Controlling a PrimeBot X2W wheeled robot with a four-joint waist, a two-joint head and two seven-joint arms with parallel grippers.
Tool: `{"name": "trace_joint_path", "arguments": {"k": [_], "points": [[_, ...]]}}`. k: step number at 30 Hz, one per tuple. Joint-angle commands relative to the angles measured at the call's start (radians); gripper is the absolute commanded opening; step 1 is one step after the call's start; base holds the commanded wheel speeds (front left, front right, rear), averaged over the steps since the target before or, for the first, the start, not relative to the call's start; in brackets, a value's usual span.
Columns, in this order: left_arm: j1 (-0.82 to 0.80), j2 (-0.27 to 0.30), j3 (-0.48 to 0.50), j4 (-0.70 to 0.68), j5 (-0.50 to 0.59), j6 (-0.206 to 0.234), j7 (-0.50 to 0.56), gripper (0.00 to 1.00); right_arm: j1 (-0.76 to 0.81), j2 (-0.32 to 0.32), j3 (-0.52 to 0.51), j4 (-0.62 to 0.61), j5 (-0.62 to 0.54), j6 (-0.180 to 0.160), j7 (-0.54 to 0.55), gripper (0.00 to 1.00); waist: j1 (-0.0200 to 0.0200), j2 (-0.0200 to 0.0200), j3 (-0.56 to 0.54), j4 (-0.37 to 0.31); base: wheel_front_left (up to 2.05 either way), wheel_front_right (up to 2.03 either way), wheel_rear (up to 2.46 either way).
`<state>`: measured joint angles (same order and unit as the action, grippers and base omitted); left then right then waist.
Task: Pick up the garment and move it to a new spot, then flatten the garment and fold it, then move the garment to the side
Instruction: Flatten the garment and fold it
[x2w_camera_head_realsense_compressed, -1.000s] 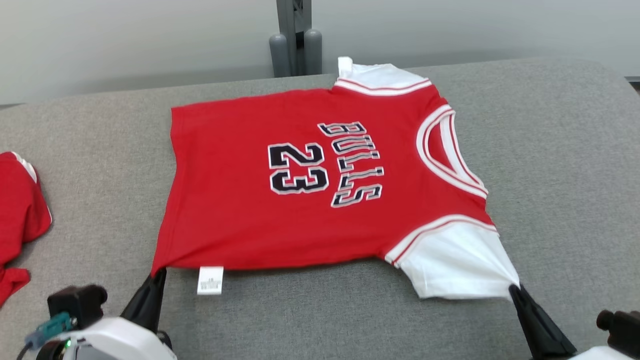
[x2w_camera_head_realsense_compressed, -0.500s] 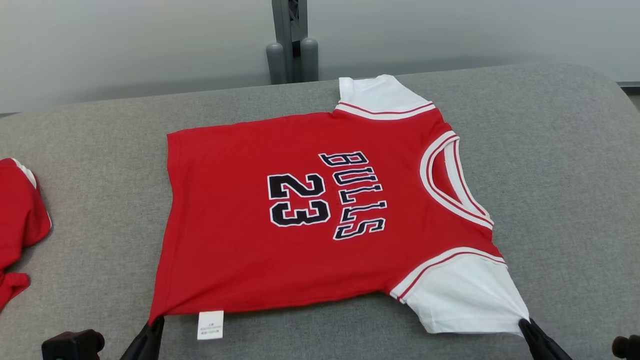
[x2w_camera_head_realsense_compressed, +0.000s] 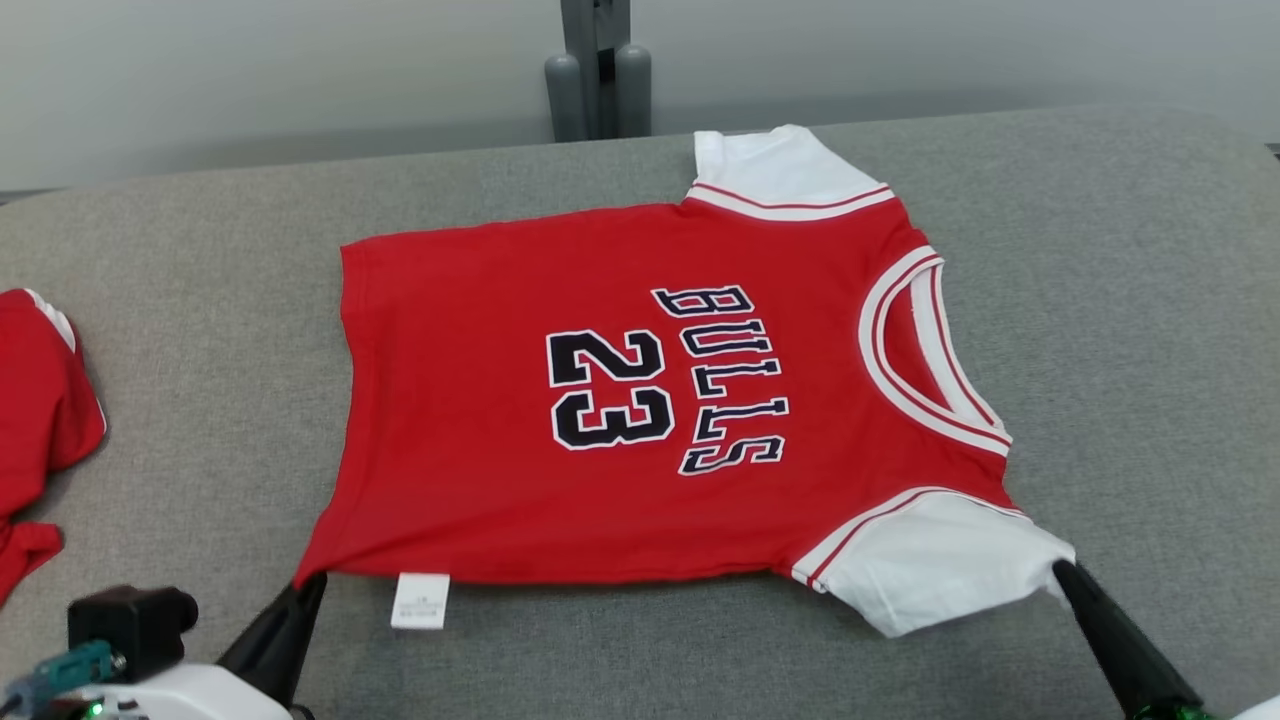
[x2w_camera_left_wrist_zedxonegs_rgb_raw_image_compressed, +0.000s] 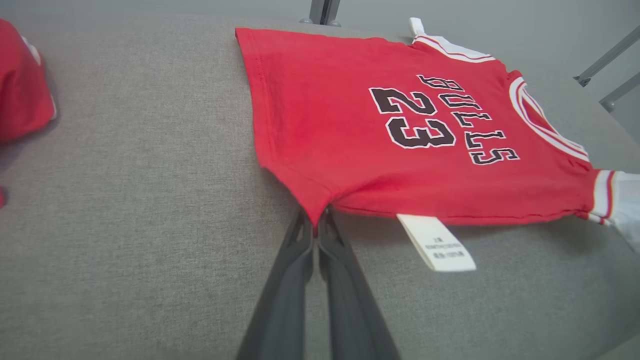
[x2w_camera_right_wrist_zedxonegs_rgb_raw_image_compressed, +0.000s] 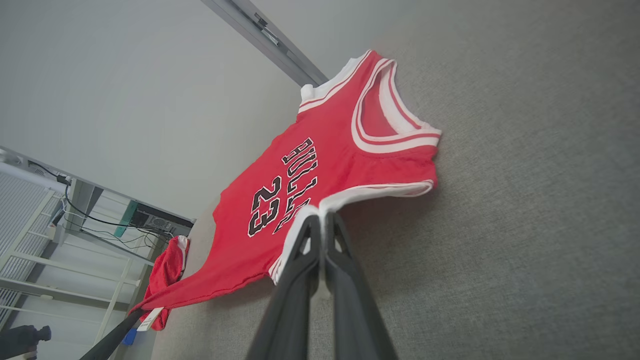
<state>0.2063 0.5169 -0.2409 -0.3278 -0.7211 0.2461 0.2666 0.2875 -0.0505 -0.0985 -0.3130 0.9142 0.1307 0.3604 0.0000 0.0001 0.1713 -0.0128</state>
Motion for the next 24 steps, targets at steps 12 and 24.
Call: {"name": "trace_joint_path", "arguments": {"k": [12,24], "points": [[-0.199,0.058,0.002,0.000,-0.030,-0.062,0.096,0.00,-0.282,-0.002,-0.041,0.034,0.108,0.000,0.004,0.00,0.0000,-0.0001,0.108,0.022,0.00,0.00,0.00],[-0.380,0.023,-0.030,0.161,-0.086,-0.127,0.148,0.00,-0.624,-0.003,-0.042,0.311,0.016,0.000,0.066,0.00,0.0000,-0.0001,0.192,0.032,0.00,0.00,0.00]]}}
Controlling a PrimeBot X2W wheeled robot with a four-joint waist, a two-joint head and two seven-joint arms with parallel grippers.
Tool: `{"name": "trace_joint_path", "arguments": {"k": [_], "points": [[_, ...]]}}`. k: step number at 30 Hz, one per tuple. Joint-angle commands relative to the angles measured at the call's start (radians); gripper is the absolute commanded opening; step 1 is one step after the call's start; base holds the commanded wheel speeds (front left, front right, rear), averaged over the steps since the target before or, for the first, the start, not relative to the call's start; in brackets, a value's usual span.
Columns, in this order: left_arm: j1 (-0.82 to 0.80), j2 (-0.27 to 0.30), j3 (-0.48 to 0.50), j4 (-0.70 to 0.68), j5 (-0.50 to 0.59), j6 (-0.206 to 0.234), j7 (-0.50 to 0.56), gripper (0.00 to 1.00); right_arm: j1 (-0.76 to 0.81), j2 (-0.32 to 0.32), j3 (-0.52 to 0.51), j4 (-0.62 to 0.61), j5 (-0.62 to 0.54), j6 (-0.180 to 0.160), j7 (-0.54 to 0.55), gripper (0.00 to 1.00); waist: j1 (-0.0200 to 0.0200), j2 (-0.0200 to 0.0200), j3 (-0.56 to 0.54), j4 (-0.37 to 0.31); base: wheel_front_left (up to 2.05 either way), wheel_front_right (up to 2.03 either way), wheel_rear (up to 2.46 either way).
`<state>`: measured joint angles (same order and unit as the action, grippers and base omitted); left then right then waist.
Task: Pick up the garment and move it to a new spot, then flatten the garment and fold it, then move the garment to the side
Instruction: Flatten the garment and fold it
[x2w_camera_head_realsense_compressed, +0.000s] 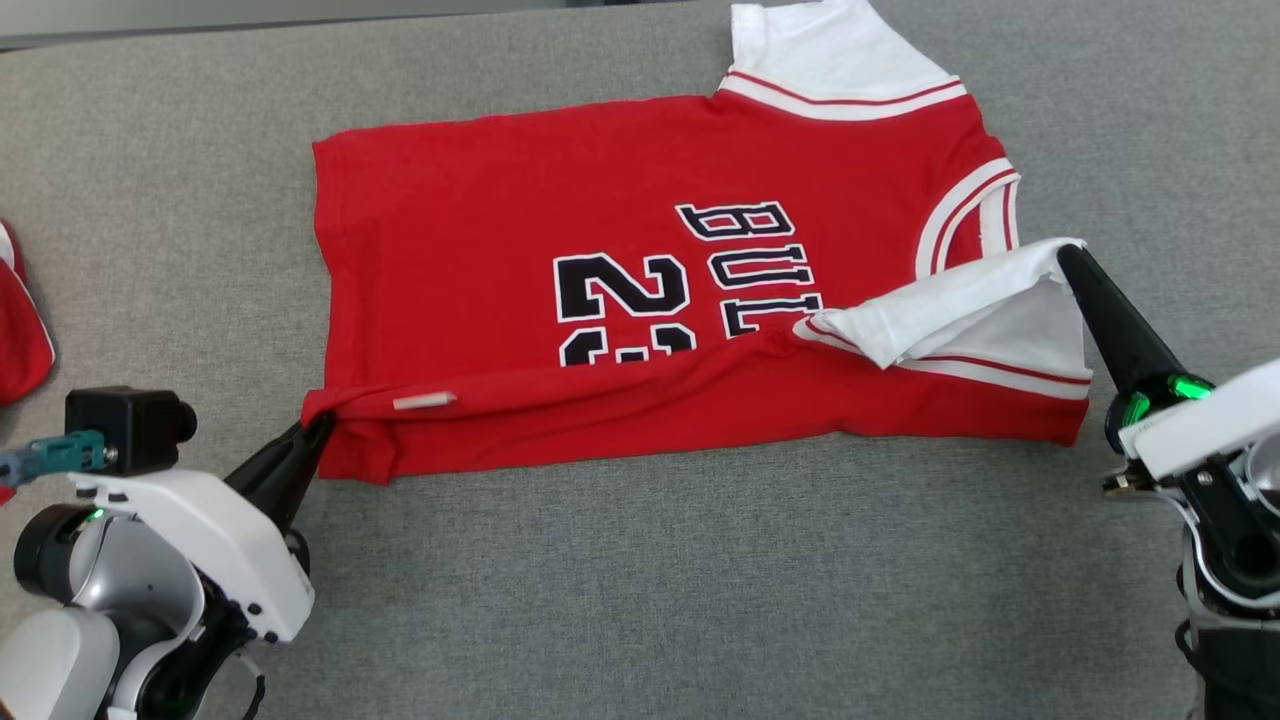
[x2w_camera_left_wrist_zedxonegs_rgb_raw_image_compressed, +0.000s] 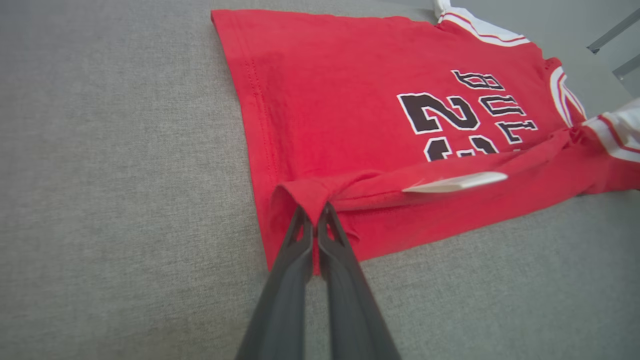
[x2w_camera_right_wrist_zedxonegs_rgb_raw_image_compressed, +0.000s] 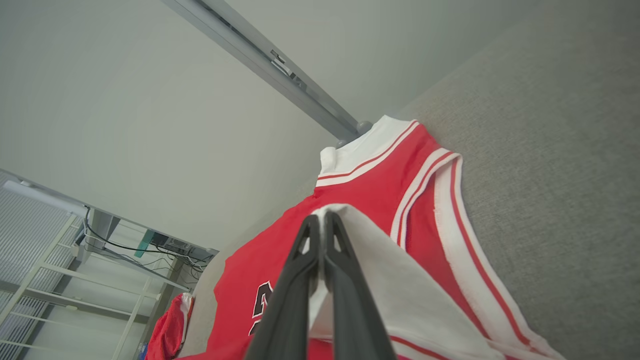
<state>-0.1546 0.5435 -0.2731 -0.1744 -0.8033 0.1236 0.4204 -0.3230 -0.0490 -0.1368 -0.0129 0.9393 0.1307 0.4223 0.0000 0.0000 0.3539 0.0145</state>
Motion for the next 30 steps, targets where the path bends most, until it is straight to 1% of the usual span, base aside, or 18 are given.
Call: {"name": "trace_joint_path", "arguments": {"k": [1,6,10,11,12,13,14,20,23,24,26,30], "points": [[-0.031,-0.010,0.000,0.022,-0.007,-0.010,-0.008,0.00,-0.036,-0.005,-0.006,0.037,-0.022,0.000,0.004,0.00,0.0000,0.0000,0.016,0.007,0.00,0.00,0.00],[-0.084,-0.034,-0.013,0.096,-0.008,-0.029,-0.021,0.00,-0.126,-0.005,-0.005,0.161,-0.051,0.000,-0.010,0.00,0.0000,0.0000,0.046,0.014,0.00,0.00,0.00],[-0.113,-0.050,-0.019,0.143,-0.019,-0.046,-0.030,0.00,-0.184,-0.005,0.003,0.241,-0.049,0.000,-0.030,0.00,0.0000,0.0000,0.061,0.015,0.00,0.00,0.00],[-0.117,-0.057,-0.019,0.151,-0.021,-0.048,-0.035,0.36,-0.193,-0.005,0.005,0.258,-0.049,0.000,-0.036,0.00,0.0000,0.0000,0.064,0.016,0.00,0.00,0.00],[-0.123,-0.064,-0.018,0.160,-0.023,-0.051,-0.041,0.60,-0.204,-0.005,0.008,0.272,-0.037,0.000,-0.044,0.35,0.0000,0.0000,0.066,0.017,0.00,0.00,0.00],[-0.128,-0.069,-0.016,0.167,-0.024,-0.051,-0.051,1.00,-0.212,-0.005,0.009,0.279,-0.030,0.000,-0.057,0.85,0.0000,0.0000,0.067,0.018,0.00,0.00,0.00],[-0.130,-0.075,-0.011,0.173,-0.025,-0.050,-0.067,1.00,-0.218,-0.005,0.011,0.286,-0.028,0.000,-0.068,1.00,0.0000,0.0000,0.068,0.019,0.00,0.00,0.00],[-0.138,-0.135,0.029,0.194,-0.023,-0.049,-0.206,1.00,-0.197,-0.005,0.018,0.257,-0.005,0.000,-0.177,1.00,0.0000,0.0000,0.061,0.025,0.00,0.00,0.00],[-0.135,-0.151,0.042,0.197,0.001,-0.040,-0.268,1.00,-0.173,-0.018,0.025,0.212,-0.038,0.000,-0.255,1.00,0.0000,0.0000,0.055,0.025,0.00,0.00,0.00],[-0.135,-0.151,0.042,0.197,0.001,-0.040,-0.268,1.00,-0.173,-0.018,0.025,0.212,-0.038,0.000,-0.255,1.00,0.0000,0.0000,0.055,0.025,0.00,0.00,0.00],[-0.132,-0.160,0.049,0.196,0.023,-0.028,-0.310,1.00,-0.151,-0.034,0.037,0.175,-0.079,0.000,-0.319,1.00,0.0000,0.0000,0.049,0.023,0.00,0.00,0.00],[-0.118,-0.161,0.063,0.177,0.094,0.018,-0.404,1.00,-0.094,-0.076,0.067,0.107,-0.206,0.000,-0.455,1.00,0.0000,0.0000,0.029,0.020,0.00,0.00,0.00]]}}
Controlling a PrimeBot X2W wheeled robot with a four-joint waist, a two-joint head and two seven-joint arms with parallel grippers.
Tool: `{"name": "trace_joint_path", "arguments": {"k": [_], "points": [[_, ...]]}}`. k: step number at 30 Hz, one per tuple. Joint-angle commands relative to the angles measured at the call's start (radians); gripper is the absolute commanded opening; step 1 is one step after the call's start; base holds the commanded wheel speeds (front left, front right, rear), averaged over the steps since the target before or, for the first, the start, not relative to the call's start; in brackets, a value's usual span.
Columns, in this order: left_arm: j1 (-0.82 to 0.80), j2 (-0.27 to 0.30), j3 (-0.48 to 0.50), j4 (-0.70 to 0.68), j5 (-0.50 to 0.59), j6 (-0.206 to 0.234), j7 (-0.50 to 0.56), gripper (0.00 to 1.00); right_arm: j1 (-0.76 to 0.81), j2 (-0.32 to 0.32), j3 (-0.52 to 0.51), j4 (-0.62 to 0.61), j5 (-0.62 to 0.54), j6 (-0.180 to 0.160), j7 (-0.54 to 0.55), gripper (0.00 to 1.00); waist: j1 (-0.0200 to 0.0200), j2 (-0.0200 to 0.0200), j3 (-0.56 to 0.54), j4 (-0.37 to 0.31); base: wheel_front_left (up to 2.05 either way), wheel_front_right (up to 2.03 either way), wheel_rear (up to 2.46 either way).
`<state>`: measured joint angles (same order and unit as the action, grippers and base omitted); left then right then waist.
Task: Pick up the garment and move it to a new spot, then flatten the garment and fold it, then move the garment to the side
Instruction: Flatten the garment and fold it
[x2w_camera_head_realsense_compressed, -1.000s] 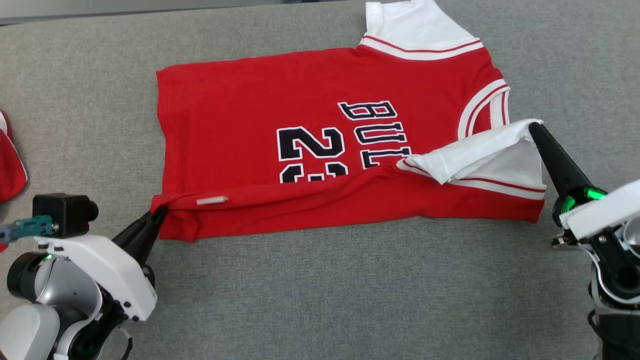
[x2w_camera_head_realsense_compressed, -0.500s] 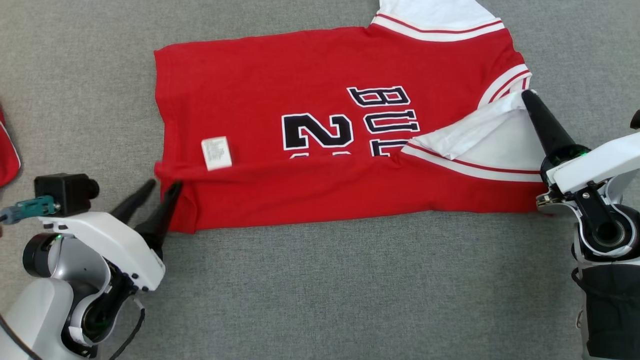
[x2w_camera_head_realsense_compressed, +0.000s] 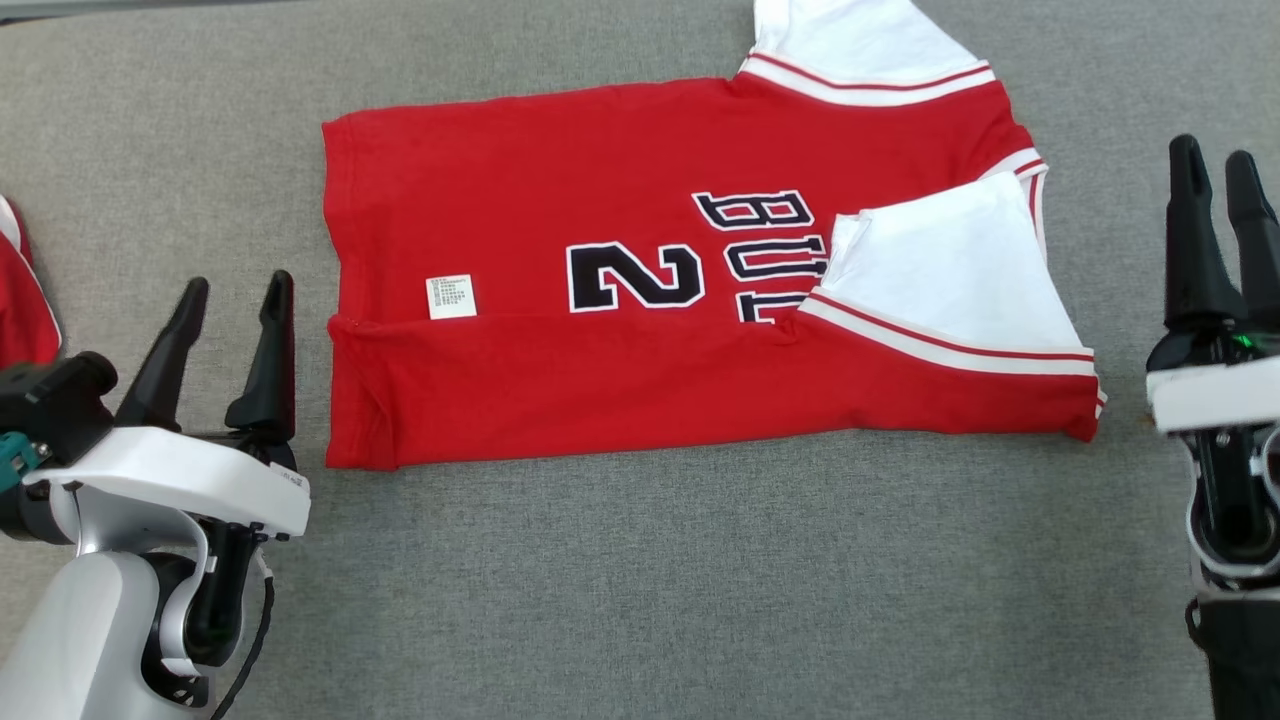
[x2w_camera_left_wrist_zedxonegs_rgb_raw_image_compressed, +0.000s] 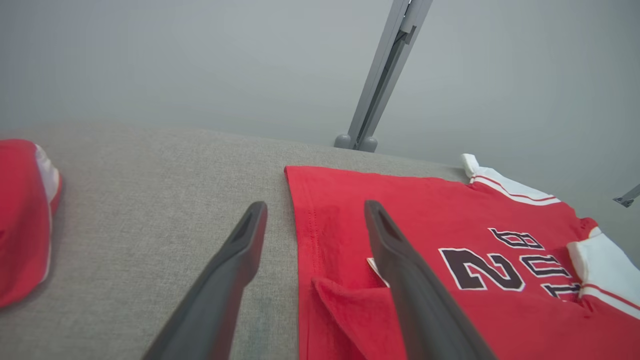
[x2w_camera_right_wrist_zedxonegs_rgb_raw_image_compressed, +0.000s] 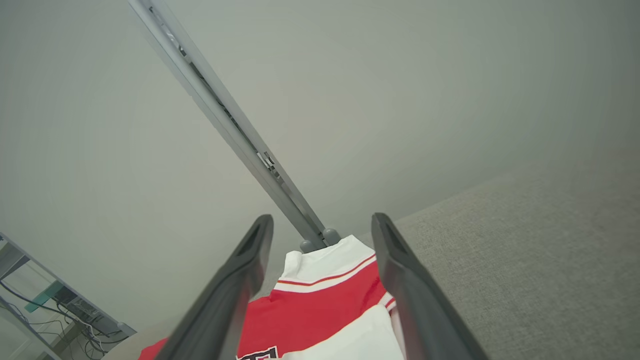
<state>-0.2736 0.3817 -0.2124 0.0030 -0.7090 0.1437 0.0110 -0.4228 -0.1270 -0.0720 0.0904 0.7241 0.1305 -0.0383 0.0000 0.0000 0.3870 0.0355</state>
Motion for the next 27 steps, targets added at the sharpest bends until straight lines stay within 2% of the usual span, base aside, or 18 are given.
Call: {"name": "trace_joint_path", "arguments": {"k": [1,8,12,18,27], "points": [[0.006,0.001,0.006,-0.010,0.022,0.011,-0.020,1.00,0.022,-0.009,0.008,-0.013,-0.031,0.000,-0.026,1.00,0.0000,0.0000,-0.010,-0.003,0.00,0.00,0.00],[0.050,-0.012,0.014,-0.070,0.120,0.074,-0.166,1.00,0.140,-0.046,0.044,-0.090,-0.284,0.000,-0.144,1.00,0.0000,0.0000,-0.066,-0.010,0.00,0.00,0.00],[0.090,-0.016,0.003,-0.081,0.163,0.098,-0.211,1.00,0.215,-0.027,0.044,-0.098,-0.397,0.000,-0.155,1.00,0.0000,0.0000,-0.110,-0.012,0.00,0.00,0.00],[0.142,-0.004,-0.016,-0.039,0.203,0.099,-0.238,1.00,0.310,0.002,0.026,-0.089,-0.502,0.000,-0.144,1.00,0.0000,0.0000,-0.173,-0.013,0.00,0.00,0.00],[0.190,0.006,-0.044,0.017,0.183,0.070,-0.211,1.00,0.396,0.034,0.003,-0.075,-0.533,0.000,-0.119,1.00,0.0000,0.0000,-0.249,-0.008,0.00,0.00,0.00]]}}
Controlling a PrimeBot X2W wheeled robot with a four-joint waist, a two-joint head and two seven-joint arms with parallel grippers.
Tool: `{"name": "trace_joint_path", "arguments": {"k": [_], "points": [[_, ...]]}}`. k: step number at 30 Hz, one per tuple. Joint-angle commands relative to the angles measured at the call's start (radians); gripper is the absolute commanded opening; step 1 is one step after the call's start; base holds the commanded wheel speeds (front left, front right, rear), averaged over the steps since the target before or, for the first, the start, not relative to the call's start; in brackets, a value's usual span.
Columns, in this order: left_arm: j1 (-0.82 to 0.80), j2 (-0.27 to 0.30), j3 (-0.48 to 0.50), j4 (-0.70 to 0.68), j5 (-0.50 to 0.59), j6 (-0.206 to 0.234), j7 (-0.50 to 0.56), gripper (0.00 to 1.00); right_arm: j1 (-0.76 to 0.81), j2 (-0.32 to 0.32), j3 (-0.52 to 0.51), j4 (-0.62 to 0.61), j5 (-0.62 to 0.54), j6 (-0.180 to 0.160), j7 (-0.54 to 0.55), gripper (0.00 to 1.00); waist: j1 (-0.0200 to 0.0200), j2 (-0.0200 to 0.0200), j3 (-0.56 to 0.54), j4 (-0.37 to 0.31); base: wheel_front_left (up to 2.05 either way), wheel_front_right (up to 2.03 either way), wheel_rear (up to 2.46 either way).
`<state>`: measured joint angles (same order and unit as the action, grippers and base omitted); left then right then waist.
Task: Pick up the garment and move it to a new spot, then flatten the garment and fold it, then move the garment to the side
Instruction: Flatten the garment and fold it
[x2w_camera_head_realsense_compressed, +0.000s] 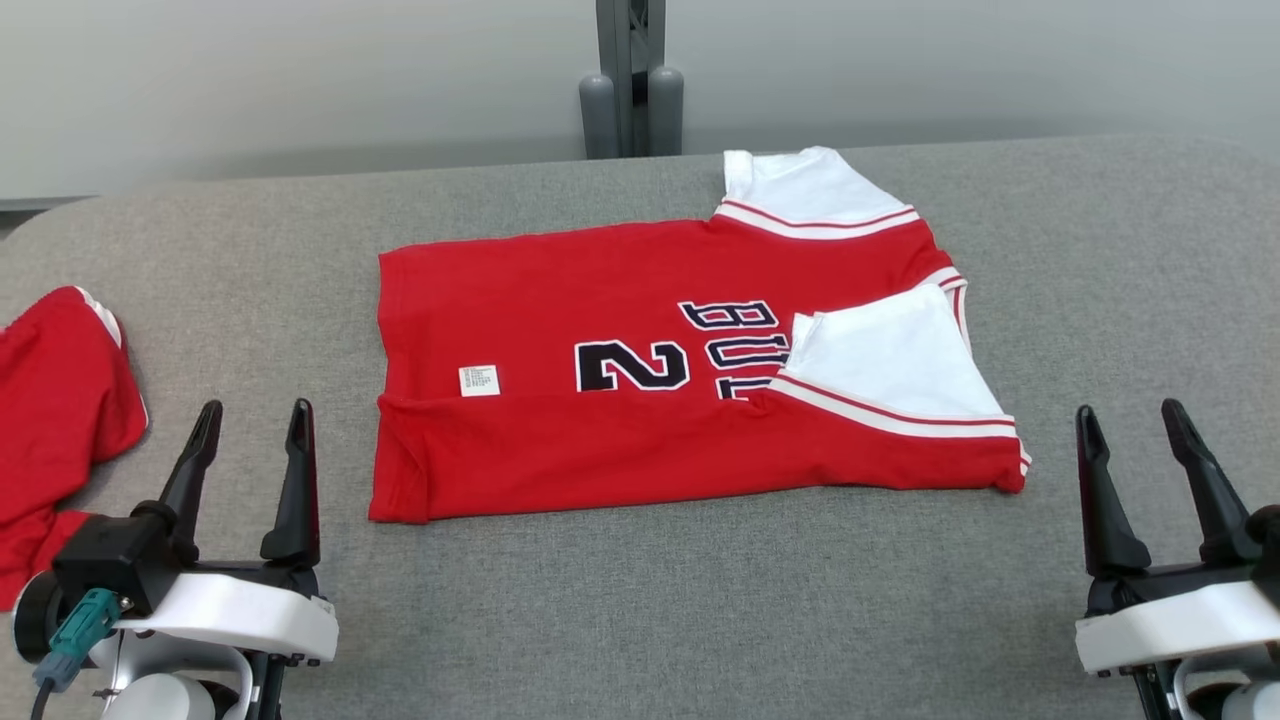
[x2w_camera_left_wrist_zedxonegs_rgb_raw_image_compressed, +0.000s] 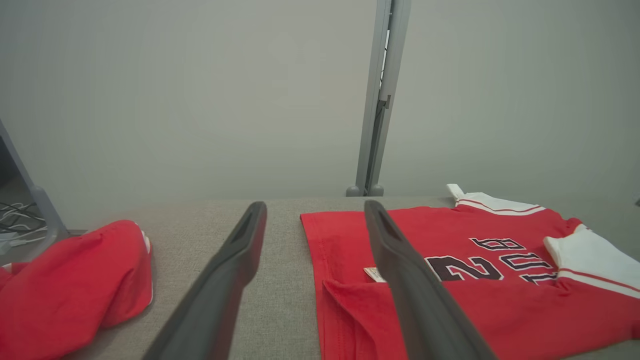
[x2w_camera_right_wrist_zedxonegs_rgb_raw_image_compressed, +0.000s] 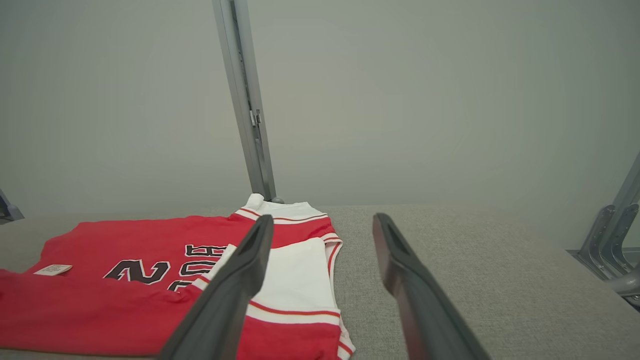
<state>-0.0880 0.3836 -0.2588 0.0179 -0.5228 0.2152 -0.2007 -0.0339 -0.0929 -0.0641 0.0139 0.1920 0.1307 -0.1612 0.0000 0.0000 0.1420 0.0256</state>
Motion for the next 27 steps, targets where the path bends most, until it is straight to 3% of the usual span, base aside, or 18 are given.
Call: {"name": "trace_joint_path", "arguments": {"k": [1,16,22,27], "points": [[0.006,0.004,0.001,0.001,-0.005,-0.001,0.001,1.00,0.006,0.002,-0.005,0.000,-0.001,0.000,0.005,1.00,0.0000,0.0000,-0.006,0.002,0.00,0.00,0.00],[-0.022,0.012,-0.024,-0.010,0.002,0.007,0.045,1.00,-0.031,-0.004,0.012,0.018,0.007,0.000,0.024,1.00,0.0000,0.0000,0.003,0.000,0.00,0.00,0.00],[-0.093,0.020,-0.068,0.040,-0.009,-0.035,0.128,1.00,-0.112,-0.028,0.016,0.094,0.010,0.000,0.041,1.00,0.0000,0.0000,0.046,-0.002,0.00,0.00,0.00],[-0.149,-0.007,-0.107,0.140,-0.059,-0.081,0.224,1.00,-0.189,-0.057,0.039,0.249,-0.009,0.000,0.056,1.00,0.0000,0.0000,0.089,-0.005,0.00,0.00,0.00]]}}
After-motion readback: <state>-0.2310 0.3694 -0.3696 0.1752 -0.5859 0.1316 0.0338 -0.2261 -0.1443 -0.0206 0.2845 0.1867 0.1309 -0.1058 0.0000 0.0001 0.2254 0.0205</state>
